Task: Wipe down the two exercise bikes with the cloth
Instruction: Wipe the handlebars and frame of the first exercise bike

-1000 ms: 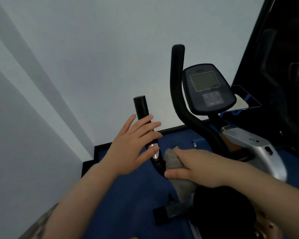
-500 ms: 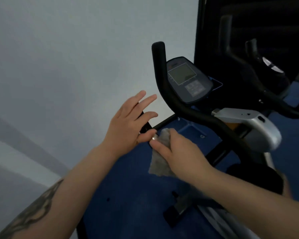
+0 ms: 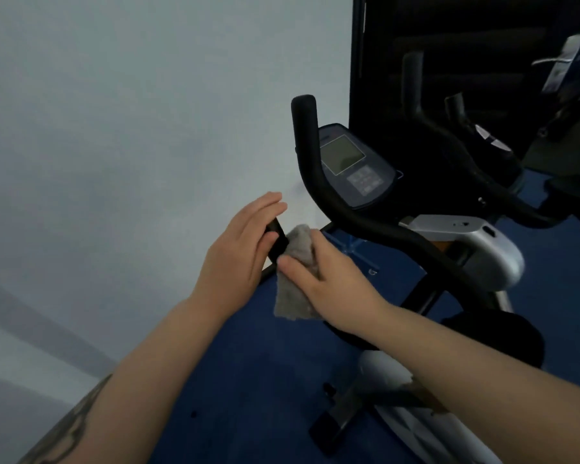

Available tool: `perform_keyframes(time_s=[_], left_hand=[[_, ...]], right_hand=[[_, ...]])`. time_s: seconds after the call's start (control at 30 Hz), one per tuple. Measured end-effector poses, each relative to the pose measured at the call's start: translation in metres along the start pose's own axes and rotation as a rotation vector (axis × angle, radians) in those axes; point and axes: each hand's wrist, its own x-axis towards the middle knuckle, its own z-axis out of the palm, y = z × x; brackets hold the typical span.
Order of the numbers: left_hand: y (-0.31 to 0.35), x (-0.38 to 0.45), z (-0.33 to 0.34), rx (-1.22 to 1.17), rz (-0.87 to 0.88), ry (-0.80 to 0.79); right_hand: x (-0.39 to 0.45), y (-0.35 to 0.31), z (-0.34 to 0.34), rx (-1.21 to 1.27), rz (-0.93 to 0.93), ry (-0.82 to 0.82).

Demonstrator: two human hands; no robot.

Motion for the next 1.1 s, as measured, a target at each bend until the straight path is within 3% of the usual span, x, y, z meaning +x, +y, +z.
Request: perform_keyframes(time_s=[0.17, 0.33, 0.47, 0.63, 0.73, 0.83, 0.97, 1.1], left_hand=[[0.005, -0.006, 0.002, -0.166, -0.084, 0.069], [0.008, -0.005, -0.008, -0.253, -0.202, 0.055], [0.014, -0.003, -0.012, -0.283, -0.246, 0.077], [0.022, -0.002, -0.013, -0.367, -0.352, 0.117], [0.024, -0.008, -0.011, -0.395, -0.379, 0.087], [0.027, -0.012, 0.0, -0.424, -0.391, 0.155], [0.035, -0.015, 0.013, -0.415, -0.399, 0.247], [0.041, -0.016, 0.017, -0.377, -0.414, 0.265]], right_hand=[[0.015, -0.005, -0.011, -0.162, -0.077, -0.124], [0.021, -0.004, -0.004, -0.02, -0.08, -0.093], [0.018, 0.005, -0.012, -0.063, -0.057, -0.169], [0.042, -0.014, -0.01, 0.084, -0.118, -0.214], [0.021, -0.003, -0.013, -0.037, -0.17, -0.195], [0.03, -0.009, -0.021, -0.202, -0.176, -0.25], [0.05, -0.026, -0.019, -0.037, -0.193, -0.254], [0.026, 0.007, -0.031, -0.087, -0.112, -0.427]])
